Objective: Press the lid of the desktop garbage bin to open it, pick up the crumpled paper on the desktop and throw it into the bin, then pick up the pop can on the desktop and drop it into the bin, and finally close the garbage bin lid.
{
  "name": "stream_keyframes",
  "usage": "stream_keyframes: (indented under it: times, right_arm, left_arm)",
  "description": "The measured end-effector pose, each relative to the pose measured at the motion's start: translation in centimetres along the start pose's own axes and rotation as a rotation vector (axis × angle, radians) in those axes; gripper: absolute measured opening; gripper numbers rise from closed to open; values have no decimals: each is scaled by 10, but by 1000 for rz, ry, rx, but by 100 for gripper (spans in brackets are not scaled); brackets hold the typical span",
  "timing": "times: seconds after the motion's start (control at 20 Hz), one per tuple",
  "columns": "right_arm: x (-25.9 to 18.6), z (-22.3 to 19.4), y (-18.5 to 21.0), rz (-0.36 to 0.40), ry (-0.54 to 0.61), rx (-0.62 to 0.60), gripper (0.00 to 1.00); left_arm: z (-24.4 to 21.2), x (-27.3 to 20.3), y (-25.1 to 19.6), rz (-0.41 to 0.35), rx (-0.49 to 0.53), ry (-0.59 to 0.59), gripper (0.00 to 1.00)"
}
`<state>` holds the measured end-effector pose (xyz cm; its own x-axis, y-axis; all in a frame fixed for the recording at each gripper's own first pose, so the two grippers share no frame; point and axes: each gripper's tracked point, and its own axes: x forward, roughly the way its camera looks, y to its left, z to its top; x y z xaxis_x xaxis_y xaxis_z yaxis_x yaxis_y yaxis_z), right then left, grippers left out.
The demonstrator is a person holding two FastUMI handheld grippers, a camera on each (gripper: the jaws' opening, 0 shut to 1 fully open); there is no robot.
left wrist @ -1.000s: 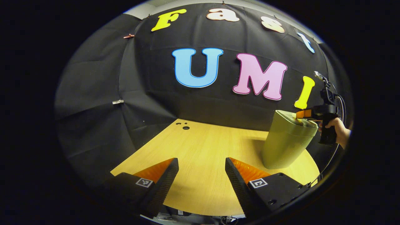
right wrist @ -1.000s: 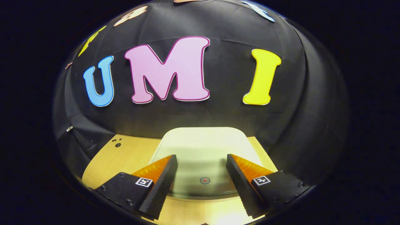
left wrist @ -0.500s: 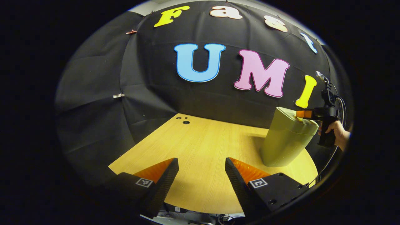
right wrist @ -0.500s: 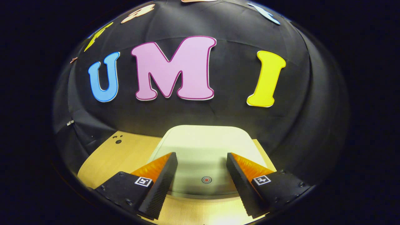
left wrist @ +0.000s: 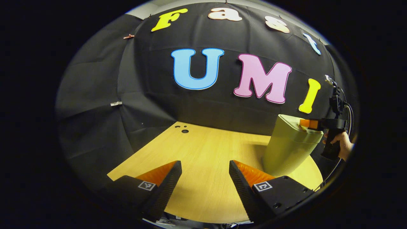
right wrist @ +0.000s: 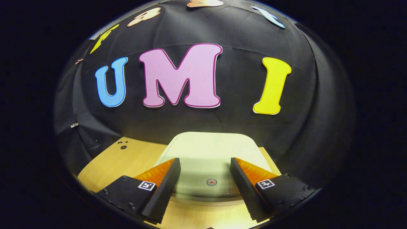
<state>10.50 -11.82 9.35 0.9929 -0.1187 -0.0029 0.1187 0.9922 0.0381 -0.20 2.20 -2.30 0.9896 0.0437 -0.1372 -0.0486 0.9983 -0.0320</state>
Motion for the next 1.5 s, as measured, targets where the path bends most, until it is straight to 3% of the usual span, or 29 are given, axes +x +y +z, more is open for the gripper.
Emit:
stream_keyframes:
  times: [0.2,0.45,0.65,0.95,1.5]
  right_arm:
    - [-19,5,17,65,-46,-37,99]
    - [-65,10,55,156,-76,6,99]
    - [-98,8,79,134,-106,23,99]
    - [-126,-41,123,119,-22,89,99]
    - [-160,-76,156,97,22,84,99]
  left_arm:
    - [22,-1,-2,23,15,-60,96]
    - [33,-9,-7,11,-4,-112,96]
    - [31,-9,-1,-23,8,-117,96]
    - [25,-17,26,-60,24,-136,96]
    - [-19,-28,44,-114,30,-69,95]
